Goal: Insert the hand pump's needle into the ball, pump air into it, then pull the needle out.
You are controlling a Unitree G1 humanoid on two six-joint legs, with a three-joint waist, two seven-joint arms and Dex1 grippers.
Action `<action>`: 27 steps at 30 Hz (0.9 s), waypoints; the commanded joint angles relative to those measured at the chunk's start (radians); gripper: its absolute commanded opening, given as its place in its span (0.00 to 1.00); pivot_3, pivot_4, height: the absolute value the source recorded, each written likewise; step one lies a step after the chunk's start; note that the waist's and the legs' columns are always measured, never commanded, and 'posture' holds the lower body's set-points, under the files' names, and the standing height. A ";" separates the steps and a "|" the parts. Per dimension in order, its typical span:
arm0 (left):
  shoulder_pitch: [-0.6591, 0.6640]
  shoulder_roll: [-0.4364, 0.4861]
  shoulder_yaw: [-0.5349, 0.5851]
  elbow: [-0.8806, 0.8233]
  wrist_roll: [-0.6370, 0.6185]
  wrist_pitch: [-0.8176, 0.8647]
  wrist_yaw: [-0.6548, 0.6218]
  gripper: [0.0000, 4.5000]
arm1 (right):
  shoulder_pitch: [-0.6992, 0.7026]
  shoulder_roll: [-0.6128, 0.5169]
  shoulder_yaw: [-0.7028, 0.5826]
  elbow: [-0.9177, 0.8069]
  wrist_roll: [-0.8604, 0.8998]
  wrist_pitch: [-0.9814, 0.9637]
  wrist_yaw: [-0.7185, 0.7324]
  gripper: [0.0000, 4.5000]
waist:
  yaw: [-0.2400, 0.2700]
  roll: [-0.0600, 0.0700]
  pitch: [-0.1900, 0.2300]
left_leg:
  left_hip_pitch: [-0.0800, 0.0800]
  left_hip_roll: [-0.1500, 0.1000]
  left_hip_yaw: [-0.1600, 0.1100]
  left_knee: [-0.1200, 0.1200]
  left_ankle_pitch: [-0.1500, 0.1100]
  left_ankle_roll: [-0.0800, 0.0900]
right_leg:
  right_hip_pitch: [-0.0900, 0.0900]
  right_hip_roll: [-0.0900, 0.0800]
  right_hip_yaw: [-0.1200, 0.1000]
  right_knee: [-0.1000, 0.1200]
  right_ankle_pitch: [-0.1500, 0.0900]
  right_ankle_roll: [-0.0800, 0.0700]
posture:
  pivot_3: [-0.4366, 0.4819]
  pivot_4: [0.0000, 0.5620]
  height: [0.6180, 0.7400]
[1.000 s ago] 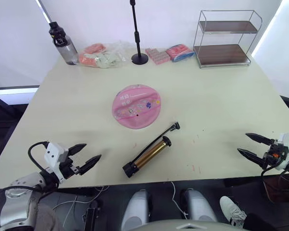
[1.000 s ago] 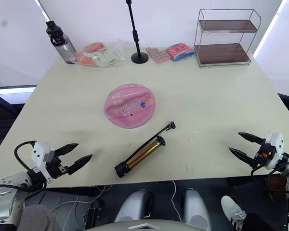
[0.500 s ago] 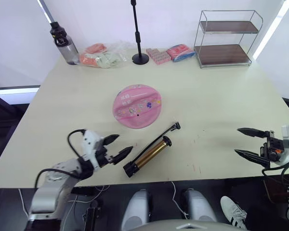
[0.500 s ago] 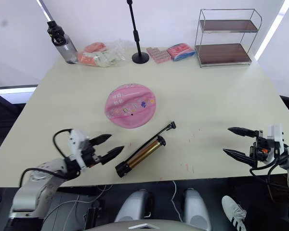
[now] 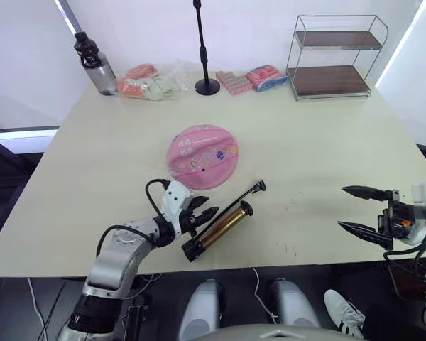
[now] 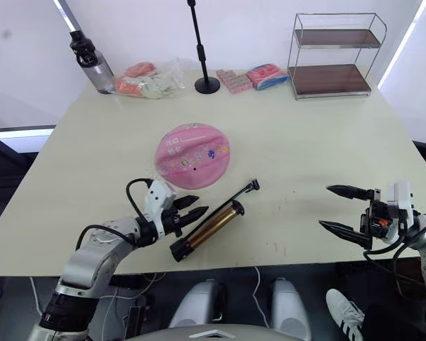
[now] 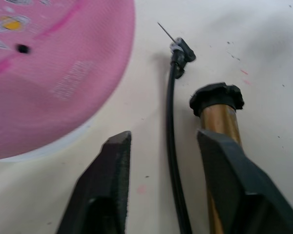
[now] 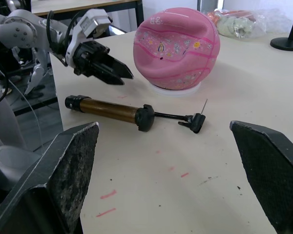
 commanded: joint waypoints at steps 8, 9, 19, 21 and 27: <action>-0.171 -0.072 -0.120 0.145 0.131 -0.045 0.027 0.52 | 0.026 0.020 -0.031 -0.062 0.022 -0.022 -0.030 1.00 | 0.014 0.000 0.000 | 0.000 -0.001 0.000 0.001 0.000 0.000 | 0.000 0.000 0.000 0.000 0.000 0.000 | 0.48 0.27 1.00; -0.178 -0.077 -0.124 0.152 0.137 -0.048 0.026 0.52 | 0.027 0.021 -0.032 -0.061 0.022 -0.025 -0.031 1.00 | 0.014 0.000 0.000 | 0.000 -0.001 0.000 0.001 0.000 0.000 | 0.000 0.000 0.000 0.000 0.000 0.000 | 0.48 0.27 1.00; -0.279 -0.144 -0.198 0.251 0.222 -0.024 0.044 0.52 | 0.019 0.026 -0.025 -0.069 0.025 -0.031 -0.051 1.00 | 0.016 0.000 0.000 | -0.001 -0.001 0.000 0.001 0.000 0.000 | 0.000 0.000 0.000 0.000 0.000 0.000 | 0.48 0.27 1.00; -0.287 -0.154 -0.213 0.262 0.233 -0.029 0.038 0.52 | 0.022 0.026 -0.026 -0.072 0.025 -0.032 -0.053 1.00 | 0.015 0.000 0.000 | -0.001 -0.001 0.000 0.001 0.000 0.000 | 0.000 0.000 0.000 0.000 0.001 0.002 | 0.48 0.27 1.00; -0.314 -0.177 -0.261 0.297 0.254 0.019 0.024 0.52 | 0.030 0.028 -0.025 -0.080 0.025 -0.034 -0.060 1.00 | 0.016 0.000 0.000 | -0.001 -0.001 0.000 0.001 0.000 0.000 | 0.001 0.000 0.000 0.000 0.000 0.000 | 0.48 0.27 1.00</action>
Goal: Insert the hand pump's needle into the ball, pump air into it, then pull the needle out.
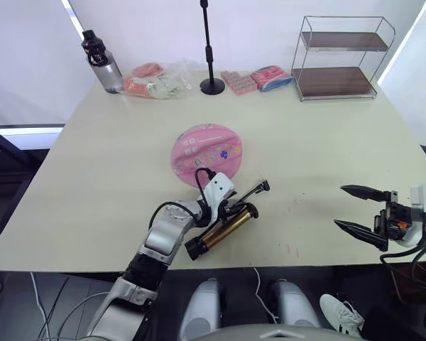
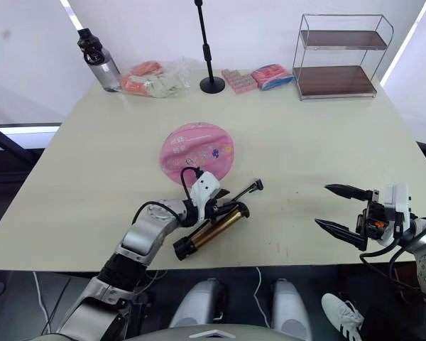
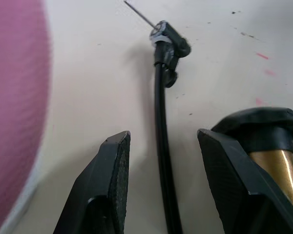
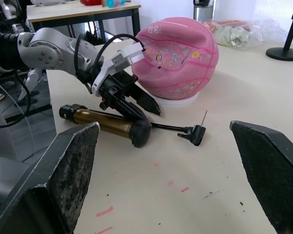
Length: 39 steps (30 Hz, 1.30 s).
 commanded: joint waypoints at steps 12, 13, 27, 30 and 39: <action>-0.034 -0.030 -0.050 0.032 0.067 0.091 0.001 0.31 | 0.013 -0.002 -0.031 -0.024 0.012 -0.017 0.002 1.00 | 0.000 0.000 0.000 | 0.000 0.000 0.000 0.000 0.000 0.000 | 0.000 0.000 0.000 0.000 0.000 0.001 | 0.48 0.27 1.00; -0.034 -0.032 -0.049 0.033 0.067 0.091 0.002 0.20 | 0.012 -0.003 -0.031 -0.020 0.010 -0.017 0.002 1.00 | 0.000 0.000 0.000 | 0.000 0.000 0.000 0.000 0.000 0.000 | 0.000 0.000 0.000 0.000 0.000 0.001 | 0.48 0.27 1.00; -0.025 -0.035 -0.043 -0.023 0.056 -0.064 -0.061 0.01 | 0.042 0.002 -0.049 -0.025 0.003 -0.020 -0.037 1.00 | 0.001 0.001 0.000 | 0.000 0.000 0.000 0.000 0.000 0.000 | 0.000 0.000 0.000 0.000 0.000 0.000 | 0.48 0.27 1.00; -0.023 -0.044 -0.044 -0.038 0.040 -0.107 -0.093 0.01 | 0.063 0.019 -0.050 -0.046 0.002 -0.003 -0.097 1.00 | 0.001 0.001 0.000 | 0.000 0.000 0.000 0.000 0.000 0.000 | 0.000 0.000 0.000 0.000 0.000 0.000 | 0.48 0.27 1.00; -0.027 -0.124 0.002 -0.017 -0.058 -0.248 -0.148 0.01 | 0.112 0.105 -0.022 -0.221 0.037 0.229 -0.451 1.00 | 0.001 0.001 0.000 | 0.000 0.000 -0.001 0.000 0.000 0.000 | 0.000 0.000 0.000 0.001 0.000 0.000 | 0.48 0.27 1.00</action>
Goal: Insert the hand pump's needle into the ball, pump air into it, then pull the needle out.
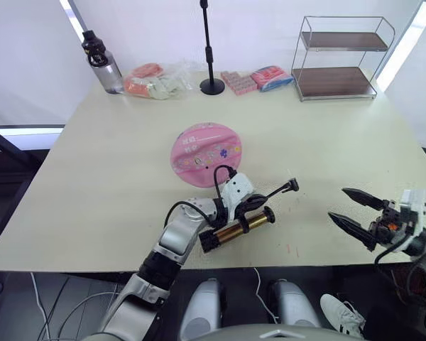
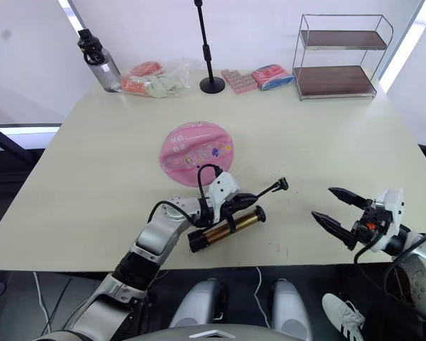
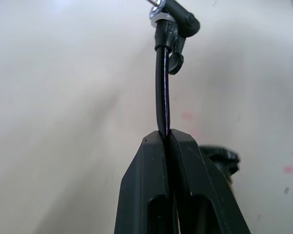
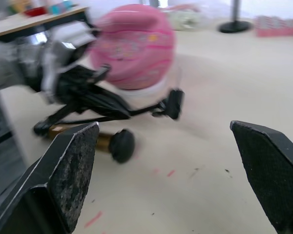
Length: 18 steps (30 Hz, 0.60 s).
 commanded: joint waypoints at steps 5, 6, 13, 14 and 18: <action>-0.032 -0.064 0.035 0.028 -0.090 -0.095 -0.074 0.01 | -0.037 0.071 -0.017 -0.173 0.152 0.237 -0.274 1.00 | 0.000 0.000 0.000 | 0.000 0.000 0.000 0.000 0.000 0.000 | 0.000 0.000 0.000 0.000 0.000 0.000 | 0.48 0.27 1.00; -0.034 -0.066 0.034 0.033 -0.093 -0.096 -0.083 0.01 | -0.041 0.075 -0.017 -0.185 0.171 0.259 -0.289 1.00 | 0.000 0.000 0.000 | 0.000 0.000 0.000 0.000 0.000 0.000 | 0.000 0.000 0.000 0.000 0.000 0.000 | 0.48 0.27 1.00; -0.049 -0.097 0.036 0.063 -0.116 -0.101 -0.113 0.01 | -0.110 0.088 -0.009 -0.232 0.339 0.435 -0.412 1.00 | -0.001 0.000 0.000 | -0.001 0.000 0.000 0.000 0.000 0.000 | 0.000 0.000 0.000 0.000 0.000 0.000 | 0.48 0.27 1.00; -0.047 -0.103 0.039 0.062 -0.123 -0.094 -0.115 0.01 | -0.121 0.089 -0.011 -0.234 0.365 0.457 -0.426 1.00 | -0.001 0.000 0.000 | -0.001 0.000 0.000 0.000 0.000 0.000 | 0.000 0.000 0.000 0.000 0.000 0.000 | 0.48 0.27 1.00; -0.037 -0.106 0.038 0.046 -0.137 -0.083 -0.128 0.01 | -0.144 0.082 -0.010 -0.234 0.413 0.510 -0.455 1.00 | -0.001 0.000 0.000 | -0.001 0.000 0.000 0.000 0.000 0.000 | 0.000 0.000 0.000 0.000 0.000 0.000 | 0.48 0.27 1.00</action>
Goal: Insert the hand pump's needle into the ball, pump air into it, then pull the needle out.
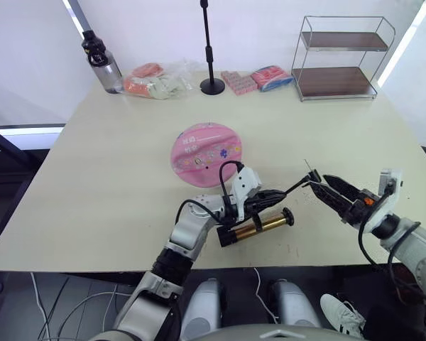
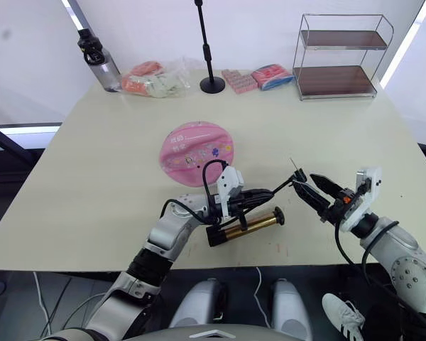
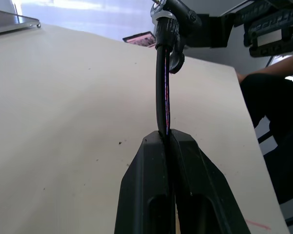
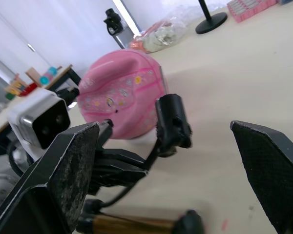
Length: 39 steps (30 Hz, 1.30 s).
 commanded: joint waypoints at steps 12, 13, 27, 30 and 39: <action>0.015 -0.014 0.007 -0.054 -0.050 0.010 -0.016 0.01 | -0.046 -0.008 -0.004 -0.008 0.077 0.089 -0.015 1.00 | -0.001 0.000 0.000 | 0.000 0.000 0.000 0.000 0.000 0.000 | 0.000 0.000 0.000 0.000 0.000 0.000 | 0.48 0.27 1.00; 0.017 -0.014 0.005 -0.056 -0.050 0.011 -0.016 0.01 | -0.047 -0.007 -0.003 -0.007 0.075 0.089 -0.014 1.00 | -0.001 0.000 0.000 | 0.000 0.000 0.000 0.000 0.000 0.000 | 0.000 0.000 0.000 0.000 0.000 0.001 | 0.48 0.27 1.00; 0.027 -0.014 -0.007 -0.062 -0.049 0.019 -0.014 0.00 | -0.050 0.013 0.001 0.004 0.042 0.059 -0.008 0.07 | -0.001 0.000 0.000 | 0.000 0.000 0.000 0.000 0.000 0.000 | 0.000 0.001 0.000 0.000 0.000 0.000 | 0.48 0.27 1.00; 0.035 -0.014 -0.014 -0.065 -0.050 0.019 -0.021 0.00 | -0.050 0.015 0.005 0.003 0.033 0.057 -0.003 0.07 | -0.001 0.000 0.000 | 0.000 0.000 0.000 0.000 0.000 0.000 | 0.000 0.001 0.000 0.000 0.000 0.000 | 0.48 0.27 1.00; 0.027 0.014 -0.001 -0.068 -0.010 -0.012 0.006 0.16 | -0.053 0.002 0.031 -0.006 -0.041 0.026 0.031 0.07 | -0.001 0.000 0.000 | 0.000 0.000 0.000 0.000 0.000 0.000 | 0.000 0.001 0.000 0.000 0.000 0.000 | 0.48 0.27 1.00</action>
